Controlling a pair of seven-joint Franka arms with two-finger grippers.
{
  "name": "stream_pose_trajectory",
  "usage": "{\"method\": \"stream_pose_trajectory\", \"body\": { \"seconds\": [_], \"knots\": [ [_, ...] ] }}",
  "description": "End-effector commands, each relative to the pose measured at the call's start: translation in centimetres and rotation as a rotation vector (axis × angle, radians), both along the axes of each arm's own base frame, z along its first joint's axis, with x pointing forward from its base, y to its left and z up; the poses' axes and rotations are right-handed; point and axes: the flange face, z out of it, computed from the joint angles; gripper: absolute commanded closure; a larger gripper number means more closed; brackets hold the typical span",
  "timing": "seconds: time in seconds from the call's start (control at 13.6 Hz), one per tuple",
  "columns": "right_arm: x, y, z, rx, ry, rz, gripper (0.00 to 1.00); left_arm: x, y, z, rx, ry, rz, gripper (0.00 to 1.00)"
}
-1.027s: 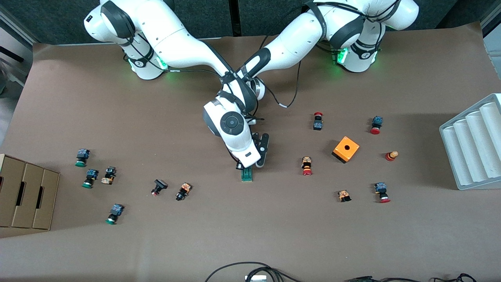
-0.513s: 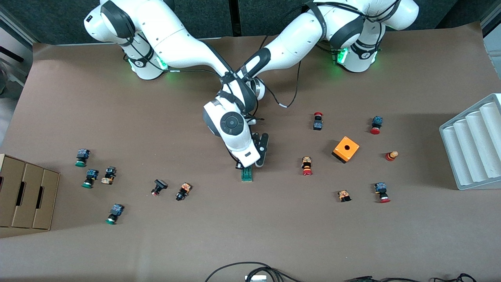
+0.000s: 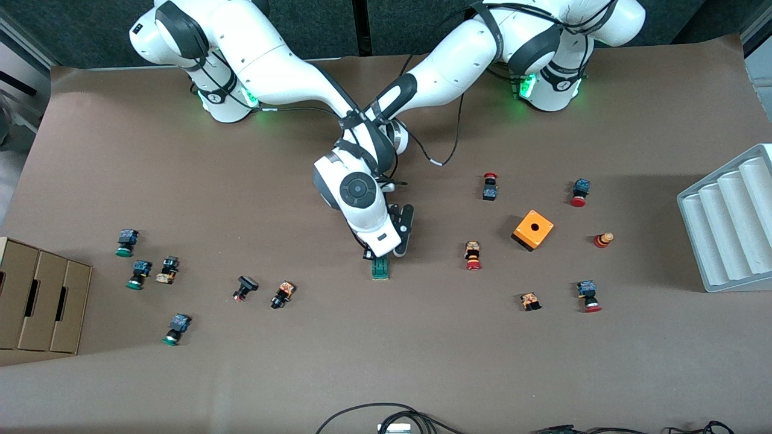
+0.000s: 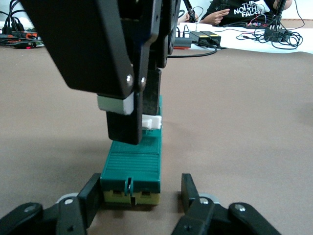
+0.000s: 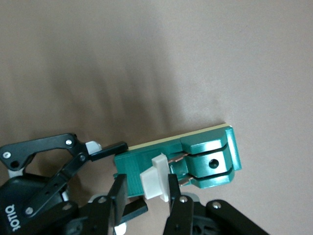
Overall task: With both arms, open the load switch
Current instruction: 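Open both grippers and lift them off the switch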
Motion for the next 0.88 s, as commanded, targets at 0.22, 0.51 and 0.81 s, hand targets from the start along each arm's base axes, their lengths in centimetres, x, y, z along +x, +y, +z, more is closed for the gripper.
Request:
{"method": "stream_pose_trajectory", "body": {
  "seconds": [0.22, 0.51, 0.81],
  "knots": [
    [-0.9, 0.4, 1.0, 0.011, 0.005, -0.003, 0.53, -0.1, 0.0, -1.1, -0.004, -0.004, -0.001, 0.28],
    [-0.6, -0.2, 5.5, 0.03, 0.007, -0.008, 0.0, -0.1, 0.0, -1.1, -0.004, -0.004, -0.001, 0.28],
    [0.7, -3.4, 11.5, 0.04, 0.053, -0.052, 0.0, 0.0, -0.1, -1.0, -0.003, -0.006, -0.002, 0.28]
  ]
}}
